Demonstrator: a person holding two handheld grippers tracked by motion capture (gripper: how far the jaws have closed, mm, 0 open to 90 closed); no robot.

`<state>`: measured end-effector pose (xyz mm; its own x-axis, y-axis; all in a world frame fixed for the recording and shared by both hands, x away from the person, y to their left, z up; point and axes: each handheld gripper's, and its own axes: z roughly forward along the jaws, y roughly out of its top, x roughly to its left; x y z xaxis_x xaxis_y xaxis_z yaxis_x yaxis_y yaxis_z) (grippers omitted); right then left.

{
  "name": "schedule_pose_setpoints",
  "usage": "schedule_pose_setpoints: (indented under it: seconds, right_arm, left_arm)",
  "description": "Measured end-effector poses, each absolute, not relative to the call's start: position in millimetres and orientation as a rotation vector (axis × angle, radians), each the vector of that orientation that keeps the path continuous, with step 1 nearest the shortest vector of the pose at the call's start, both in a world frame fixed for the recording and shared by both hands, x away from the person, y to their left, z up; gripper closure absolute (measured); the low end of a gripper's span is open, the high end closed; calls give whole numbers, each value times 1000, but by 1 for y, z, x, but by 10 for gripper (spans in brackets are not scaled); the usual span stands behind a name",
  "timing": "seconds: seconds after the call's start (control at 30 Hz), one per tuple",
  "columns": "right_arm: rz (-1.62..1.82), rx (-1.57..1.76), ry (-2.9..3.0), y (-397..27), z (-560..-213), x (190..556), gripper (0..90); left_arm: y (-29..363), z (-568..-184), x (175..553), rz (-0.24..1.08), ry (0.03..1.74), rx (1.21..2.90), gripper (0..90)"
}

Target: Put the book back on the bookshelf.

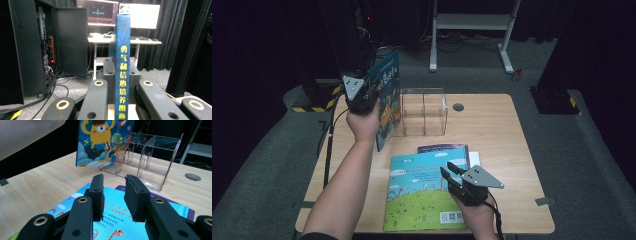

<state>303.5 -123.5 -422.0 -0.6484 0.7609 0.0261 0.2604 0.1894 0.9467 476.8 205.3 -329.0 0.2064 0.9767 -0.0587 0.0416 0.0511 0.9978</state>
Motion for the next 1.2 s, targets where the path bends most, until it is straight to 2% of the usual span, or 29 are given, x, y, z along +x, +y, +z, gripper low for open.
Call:
schedule_pose_setpoints:
  seconds: [0.7, 1.2]
  right_arm:
    - [1445, 923, 2049, -112, -425, 302, 679]
    - [1440, 914, 2062, -109, -426, 301, 678]
  left_arm:
    - [217, -347, 422, 962, 1104, 1363, 815]
    - [224, -356, 398, 958, 1103, 1395, 811]
